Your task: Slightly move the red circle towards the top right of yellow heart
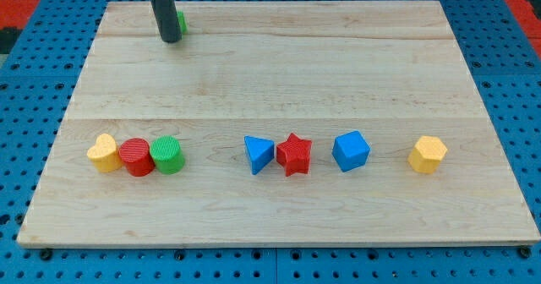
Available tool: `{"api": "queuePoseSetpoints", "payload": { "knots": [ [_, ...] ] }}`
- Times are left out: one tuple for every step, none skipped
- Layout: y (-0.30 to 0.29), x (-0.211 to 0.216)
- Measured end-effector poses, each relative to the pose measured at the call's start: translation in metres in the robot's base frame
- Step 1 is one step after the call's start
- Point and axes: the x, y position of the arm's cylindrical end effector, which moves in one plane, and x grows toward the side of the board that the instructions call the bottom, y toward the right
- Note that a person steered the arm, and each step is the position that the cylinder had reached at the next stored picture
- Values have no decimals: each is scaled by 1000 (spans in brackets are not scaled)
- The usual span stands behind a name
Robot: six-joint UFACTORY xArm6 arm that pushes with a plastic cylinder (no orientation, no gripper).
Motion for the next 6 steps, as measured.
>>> {"api": "queuePoseSetpoints", "payload": {
  "knots": [
    [1, -2],
    [63, 35],
    [78, 126],
    [96, 206],
    [77, 272],
    [7, 266]
  ]
}}
